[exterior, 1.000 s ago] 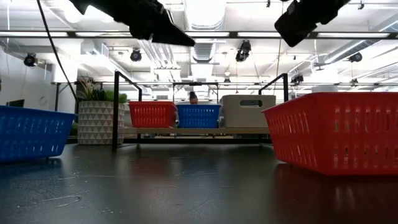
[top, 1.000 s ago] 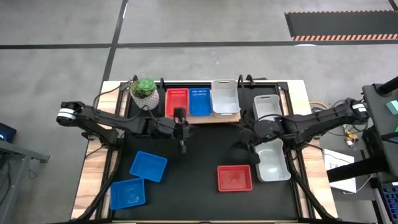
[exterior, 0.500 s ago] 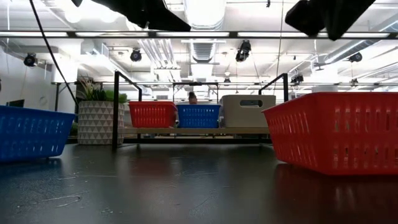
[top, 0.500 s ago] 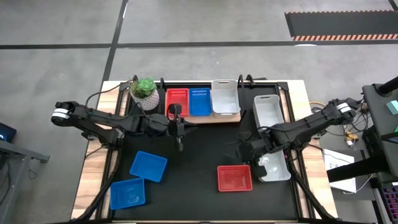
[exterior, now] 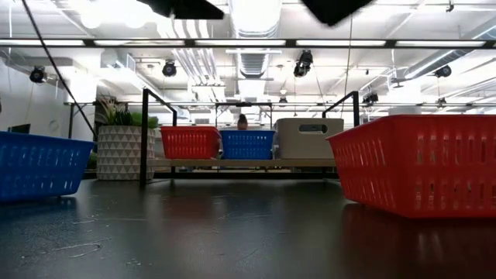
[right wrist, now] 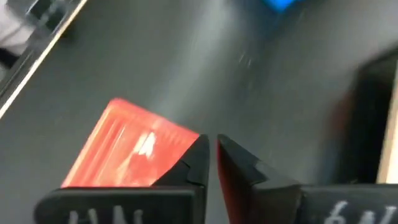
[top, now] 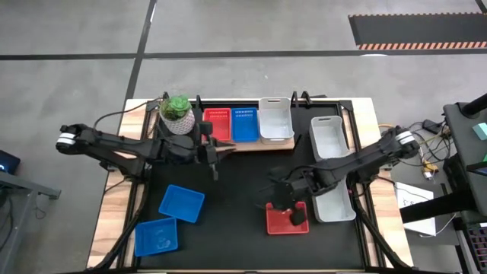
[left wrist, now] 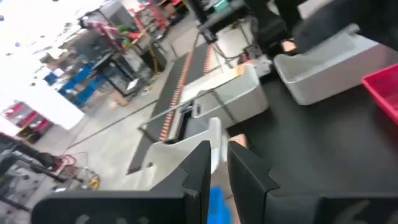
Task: Stack baskets on shelf by color
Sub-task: Stack the top blue basket on top of the blue basket on the shelf
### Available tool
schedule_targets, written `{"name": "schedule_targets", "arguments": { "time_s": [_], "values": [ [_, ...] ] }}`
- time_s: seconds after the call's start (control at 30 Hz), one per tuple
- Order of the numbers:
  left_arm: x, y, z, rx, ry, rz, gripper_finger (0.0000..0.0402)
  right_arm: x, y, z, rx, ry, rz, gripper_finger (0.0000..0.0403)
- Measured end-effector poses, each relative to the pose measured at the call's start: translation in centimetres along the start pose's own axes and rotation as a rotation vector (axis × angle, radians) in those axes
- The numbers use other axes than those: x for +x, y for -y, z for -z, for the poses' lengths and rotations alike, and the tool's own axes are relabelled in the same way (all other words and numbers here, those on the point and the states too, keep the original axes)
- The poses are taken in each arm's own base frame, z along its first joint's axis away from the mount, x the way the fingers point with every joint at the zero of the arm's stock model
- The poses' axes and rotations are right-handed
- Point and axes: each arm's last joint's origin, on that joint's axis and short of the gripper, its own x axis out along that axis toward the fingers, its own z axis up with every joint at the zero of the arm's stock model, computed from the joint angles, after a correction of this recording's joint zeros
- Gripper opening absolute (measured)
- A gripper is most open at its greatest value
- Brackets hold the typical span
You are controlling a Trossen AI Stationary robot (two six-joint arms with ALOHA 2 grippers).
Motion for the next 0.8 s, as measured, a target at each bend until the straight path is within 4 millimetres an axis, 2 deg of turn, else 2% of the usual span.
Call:
{"name": "schedule_targets", "arguments": {
  "time_s": [0.1,0.3,0.4,0.5,0.8],
  "values": [
    [-1.4,-0.6,0.1,-0.014,0.030,-0.019,0.0038,1.6,1.7,-1.4,-0.051,0.070,0.044,0.0049],
    [-3.4,-0.3,2.5,-0.066,0.093,-0.054,0.0037,5.3,6.0,-4.2,-0.157,0.185,0.147,0.0107],
    [-4.1,-0.1,3.6,-0.028,0.121,-0.125,0.0038,7.2,7.9,-5.3,-0.212,0.217,0.157,0.0131],
    [-5.0,-0.5,4.0,-0.040,0.154,-0.189,0.0038,9.1,9.5,-6.2,-0.251,0.230,0.124,0.0147],
    [-6.7,-0.8,4.9,-0.055,0.185,-0.213,0.0038,15.0,12.7,-8.3,-0.269,0.319,-0.038,0.0168]
  ]
}}
